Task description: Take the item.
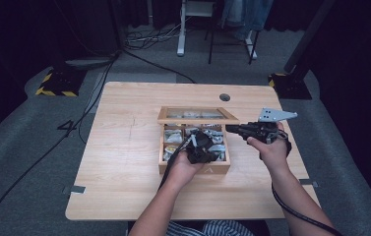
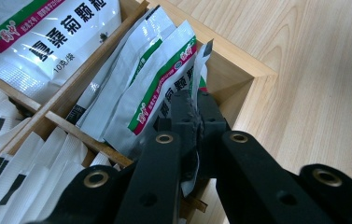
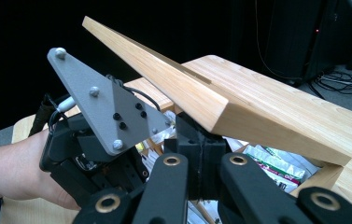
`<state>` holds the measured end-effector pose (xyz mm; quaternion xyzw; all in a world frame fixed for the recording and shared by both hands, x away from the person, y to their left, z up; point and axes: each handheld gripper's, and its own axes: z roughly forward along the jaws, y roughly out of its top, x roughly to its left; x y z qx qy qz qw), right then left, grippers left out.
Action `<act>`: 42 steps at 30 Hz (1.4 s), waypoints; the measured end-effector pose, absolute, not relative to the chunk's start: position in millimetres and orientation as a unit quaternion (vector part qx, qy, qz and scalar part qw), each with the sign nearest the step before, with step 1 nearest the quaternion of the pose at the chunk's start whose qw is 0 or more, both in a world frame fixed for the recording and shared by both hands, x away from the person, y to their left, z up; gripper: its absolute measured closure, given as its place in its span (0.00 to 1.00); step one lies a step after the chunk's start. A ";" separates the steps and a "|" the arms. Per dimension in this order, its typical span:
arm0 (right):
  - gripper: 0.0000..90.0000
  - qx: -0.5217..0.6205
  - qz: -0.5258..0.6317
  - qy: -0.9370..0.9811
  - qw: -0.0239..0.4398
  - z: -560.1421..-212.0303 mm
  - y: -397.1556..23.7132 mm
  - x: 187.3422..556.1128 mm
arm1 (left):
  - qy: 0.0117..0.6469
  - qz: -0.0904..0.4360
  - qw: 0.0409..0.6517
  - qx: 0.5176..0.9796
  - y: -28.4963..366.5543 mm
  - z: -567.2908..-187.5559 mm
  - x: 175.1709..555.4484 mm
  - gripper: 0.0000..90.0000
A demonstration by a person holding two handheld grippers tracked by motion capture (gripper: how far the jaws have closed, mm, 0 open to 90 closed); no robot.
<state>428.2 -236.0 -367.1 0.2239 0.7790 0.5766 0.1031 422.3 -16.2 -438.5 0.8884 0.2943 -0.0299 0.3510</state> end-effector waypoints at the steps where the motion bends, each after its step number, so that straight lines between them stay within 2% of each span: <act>1: 1.00 0.224 0.576 0.779 0.103 -367.4 -235.8 428.3 | 0.292 -0.028 0.351 0.889 -16.3 -438.4 422.1 0.99; 12: 1.00 0.224 0.576 0.780 0.102 -368.0 -235.4 428.9 | 0.279 -0.007 0.354 0.893 -17.5 -434.0 417.7 1.00; 25: 1.00 0.226 0.578 0.777 0.106 -366.7 -236.3 429.1 | 0.234 0.079 0.394 0.885 -10.5 -388.6 396.9 1.00; 42: 1.00 0.226 0.578 0.777 0.106 -366.9 -236.3 429.0 | 0.228 0.091 0.433 0.867 -0.4 -364.4 384.8 1.00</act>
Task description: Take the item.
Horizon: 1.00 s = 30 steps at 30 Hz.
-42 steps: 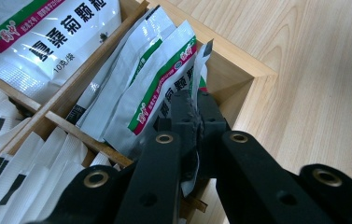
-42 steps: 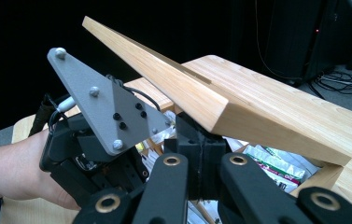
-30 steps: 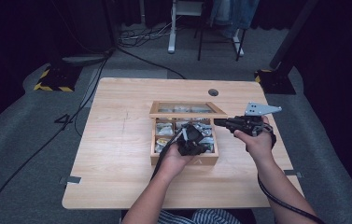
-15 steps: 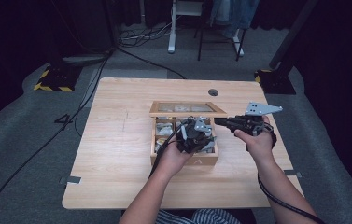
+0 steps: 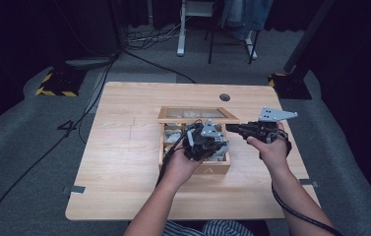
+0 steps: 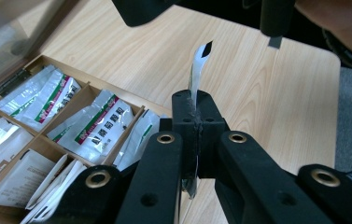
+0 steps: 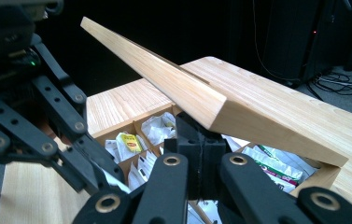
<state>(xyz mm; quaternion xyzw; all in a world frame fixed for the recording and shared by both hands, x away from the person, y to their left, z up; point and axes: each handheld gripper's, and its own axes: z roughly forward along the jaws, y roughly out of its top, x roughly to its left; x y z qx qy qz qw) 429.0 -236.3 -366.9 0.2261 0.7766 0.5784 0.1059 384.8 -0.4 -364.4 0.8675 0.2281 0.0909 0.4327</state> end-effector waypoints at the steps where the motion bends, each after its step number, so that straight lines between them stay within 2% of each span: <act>1: 1.00 0.226 0.578 0.777 0.106 -366.9 -236.3 429.0 | 0.229 0.090 0.436 0.866 1.0 -363.3 384.3 1.00; 13: 1.00 0.228 0.579 0.776 0.105 -367.0 -236.2 428.7 | 0.236 0.099 0.454 0.854 18.8 -353.8 376.7 0.99; 30: 1.00 0.229 0.578 0.776 0.106 -367.2 -236.0 428.3 | 0.265 0.128 0.456 0.840 72.0 -344.6 362.2 0.99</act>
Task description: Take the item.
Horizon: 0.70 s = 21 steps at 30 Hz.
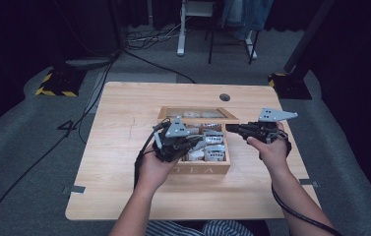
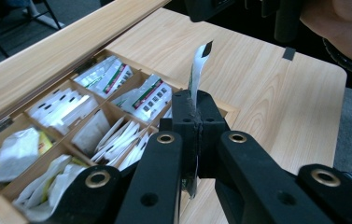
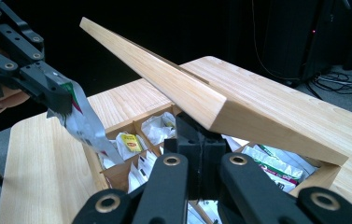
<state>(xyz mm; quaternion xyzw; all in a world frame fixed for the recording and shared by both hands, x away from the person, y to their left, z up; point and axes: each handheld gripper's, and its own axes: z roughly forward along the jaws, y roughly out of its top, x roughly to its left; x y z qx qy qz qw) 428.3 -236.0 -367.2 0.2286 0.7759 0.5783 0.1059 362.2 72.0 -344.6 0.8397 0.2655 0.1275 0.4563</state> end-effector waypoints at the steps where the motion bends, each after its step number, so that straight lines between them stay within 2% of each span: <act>1: 1.00 0.229 0.578 0.776 0.106 -367.2 -236.0 428.3 | 0.267 0.129 0.457 0.838 74.0 -344.7 361.4 0.99; 21: 1.00 0.230 0.577 0.776 0.106 -368.1 -235.7 428.8 | 0.327 0.165 0.448 0.815 134.9 -344.2 346.3 0.99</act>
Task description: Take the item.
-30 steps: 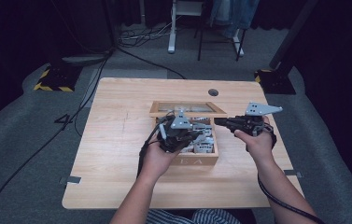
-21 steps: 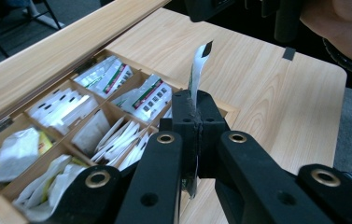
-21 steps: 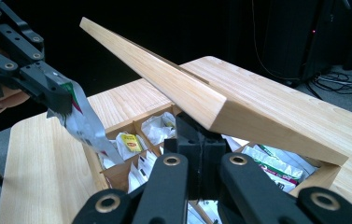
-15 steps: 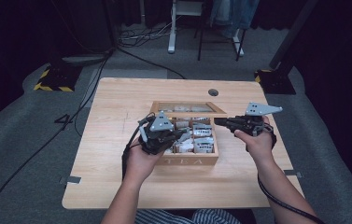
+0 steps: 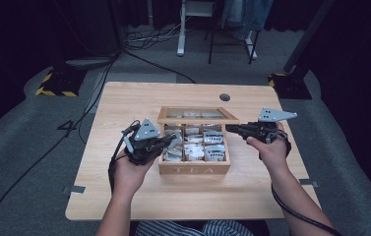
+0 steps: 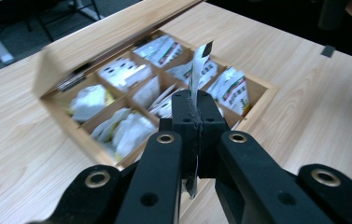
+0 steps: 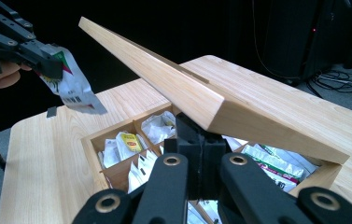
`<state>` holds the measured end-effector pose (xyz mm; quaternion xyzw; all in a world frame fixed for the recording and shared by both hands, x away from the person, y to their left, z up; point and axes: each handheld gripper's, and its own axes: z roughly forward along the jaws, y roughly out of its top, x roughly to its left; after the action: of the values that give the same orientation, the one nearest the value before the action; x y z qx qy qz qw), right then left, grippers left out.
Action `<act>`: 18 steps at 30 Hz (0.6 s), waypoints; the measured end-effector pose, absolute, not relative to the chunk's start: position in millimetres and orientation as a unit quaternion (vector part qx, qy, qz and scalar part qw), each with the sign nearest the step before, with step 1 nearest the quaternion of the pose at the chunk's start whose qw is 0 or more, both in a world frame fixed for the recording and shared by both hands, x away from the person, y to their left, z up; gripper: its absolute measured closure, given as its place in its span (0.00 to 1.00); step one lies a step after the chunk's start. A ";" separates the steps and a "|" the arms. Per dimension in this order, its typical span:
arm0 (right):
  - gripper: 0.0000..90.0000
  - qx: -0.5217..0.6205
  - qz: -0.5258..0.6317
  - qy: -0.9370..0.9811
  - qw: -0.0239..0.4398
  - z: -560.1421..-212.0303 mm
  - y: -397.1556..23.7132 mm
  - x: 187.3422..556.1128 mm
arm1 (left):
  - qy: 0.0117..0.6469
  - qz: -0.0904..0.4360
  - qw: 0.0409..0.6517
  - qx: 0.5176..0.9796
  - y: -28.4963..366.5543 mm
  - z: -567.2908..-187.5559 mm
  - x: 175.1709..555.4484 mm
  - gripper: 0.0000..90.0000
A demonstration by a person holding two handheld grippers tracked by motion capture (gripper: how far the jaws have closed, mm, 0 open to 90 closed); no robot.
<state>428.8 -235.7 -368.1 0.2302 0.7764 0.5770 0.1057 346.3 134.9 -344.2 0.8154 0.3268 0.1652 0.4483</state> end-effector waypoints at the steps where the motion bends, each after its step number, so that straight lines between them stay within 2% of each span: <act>1: 1.00 0.230 0.577 0.776 0.106 -368.1 -235.7 428.8 | 0.329 0.168 0.447 0.814 138.6 -344.1 346.0 0.99; 18: 1.00 0.232 0.577 0.776 0.104 -368.4 -235.8 428.5 | 0.426 0.182 0.423 0.779 195.0 -365.7 353.7 0.99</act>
<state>428.5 -235.8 -368.4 0.2315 0.7761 0.5772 0.1045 353.7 195.0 -365.7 0.7789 0.4261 0.1819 0.4227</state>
